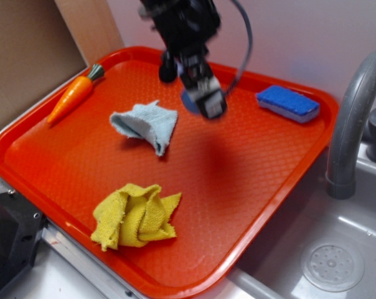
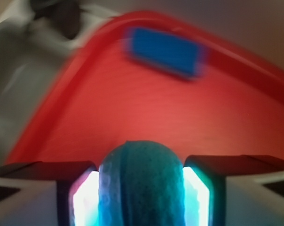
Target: Grab the blue ball.
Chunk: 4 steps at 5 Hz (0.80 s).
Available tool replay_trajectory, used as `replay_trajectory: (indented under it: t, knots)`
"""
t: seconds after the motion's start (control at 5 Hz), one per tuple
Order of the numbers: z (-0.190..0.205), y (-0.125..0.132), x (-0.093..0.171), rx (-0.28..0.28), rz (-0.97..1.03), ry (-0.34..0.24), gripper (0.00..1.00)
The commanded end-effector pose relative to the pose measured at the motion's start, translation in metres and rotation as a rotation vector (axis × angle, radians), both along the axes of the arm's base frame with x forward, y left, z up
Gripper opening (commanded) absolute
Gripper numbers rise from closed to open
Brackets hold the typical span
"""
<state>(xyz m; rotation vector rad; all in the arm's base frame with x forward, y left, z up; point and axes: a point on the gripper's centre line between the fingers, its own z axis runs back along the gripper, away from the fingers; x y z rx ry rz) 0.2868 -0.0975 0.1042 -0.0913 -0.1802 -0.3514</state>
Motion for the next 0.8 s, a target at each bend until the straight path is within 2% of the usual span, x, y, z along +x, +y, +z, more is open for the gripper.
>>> replay_trajectory:
  t: [0.0,0.2,0.4,0.6]
  knots:
    - [0.073,0.069,-0.034,0.219,0.382,0.052,0.00]
    - [0.094,0.075,-0.063,0.216,0.394,0.057,0.00]
    - [0.102,0.072,-0.078,0.200,0.350,0.058,0.00]
    - [0.097,0.067,-0.072,0.226,0.346,0.086,0.00]
